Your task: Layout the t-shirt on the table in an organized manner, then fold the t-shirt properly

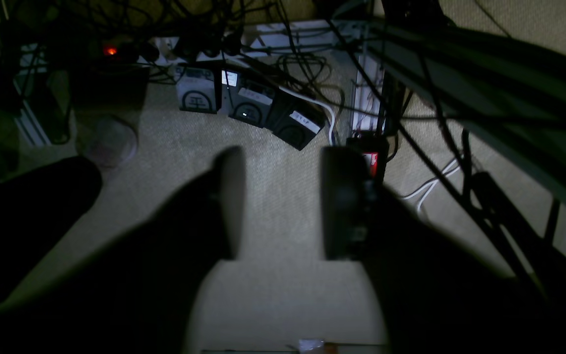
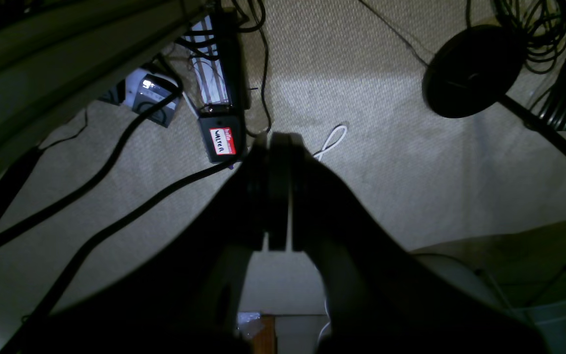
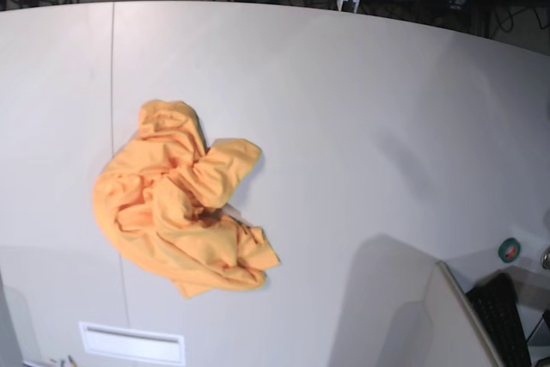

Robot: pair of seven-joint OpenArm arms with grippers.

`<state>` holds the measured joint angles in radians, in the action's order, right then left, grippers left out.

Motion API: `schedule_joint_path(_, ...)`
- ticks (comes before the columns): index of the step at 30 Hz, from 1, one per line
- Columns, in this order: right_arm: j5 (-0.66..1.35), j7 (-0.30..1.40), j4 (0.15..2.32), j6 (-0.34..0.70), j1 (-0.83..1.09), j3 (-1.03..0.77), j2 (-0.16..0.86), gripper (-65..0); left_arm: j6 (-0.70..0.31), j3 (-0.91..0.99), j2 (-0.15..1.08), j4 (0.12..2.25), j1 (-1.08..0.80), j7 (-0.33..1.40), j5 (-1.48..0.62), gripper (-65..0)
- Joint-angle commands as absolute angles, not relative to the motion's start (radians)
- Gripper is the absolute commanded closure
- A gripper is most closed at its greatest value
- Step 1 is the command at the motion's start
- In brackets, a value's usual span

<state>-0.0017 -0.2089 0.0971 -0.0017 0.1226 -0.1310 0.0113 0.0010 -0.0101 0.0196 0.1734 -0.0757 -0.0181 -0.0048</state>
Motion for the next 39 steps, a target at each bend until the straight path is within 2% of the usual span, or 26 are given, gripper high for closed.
schedule_joint_path(1, -0.002, -0.214, 0.097, -0.007, 0.127, -0.124, 0.021, 0.0, 0.007, -0.01, 0.022, 0.174, -0.079, -0.022, -0.005, -10.5)
schedule_joint_path(2, -0.002, -0.213, 0.097, -0.007, 0.127, -0.116, 0.022, 0.0, 0.007, -0.01, 0.022, 0.174, -0.079, -0.022, -0.005, -0.3)
schedule_joint_path(3, -0.002, -0.213, 0.097, -0.007, 0.127, -0.107, 0.022, 0.0, 0.007, -0.01, 0.022, 0.174, -0.079, -0.022, -0.005, 0.0)
schedule_joint_path(17, -0.002, -0.214, 0.097, -0.007, 0.128, 0.061, 0.025, 0.0, 0.007, -0.012, 0.022, 0.168, -0.079, -0.021, 0.005, 0.0)
schedule_joint_path(39, -0.004, -0.17, 0.097, -0.007, 0.147, 0.065, 0.03, 0.0, 0.005, -0.013, 0.024, 0.17, -0.104, -0.019, 0.007, 0.0)
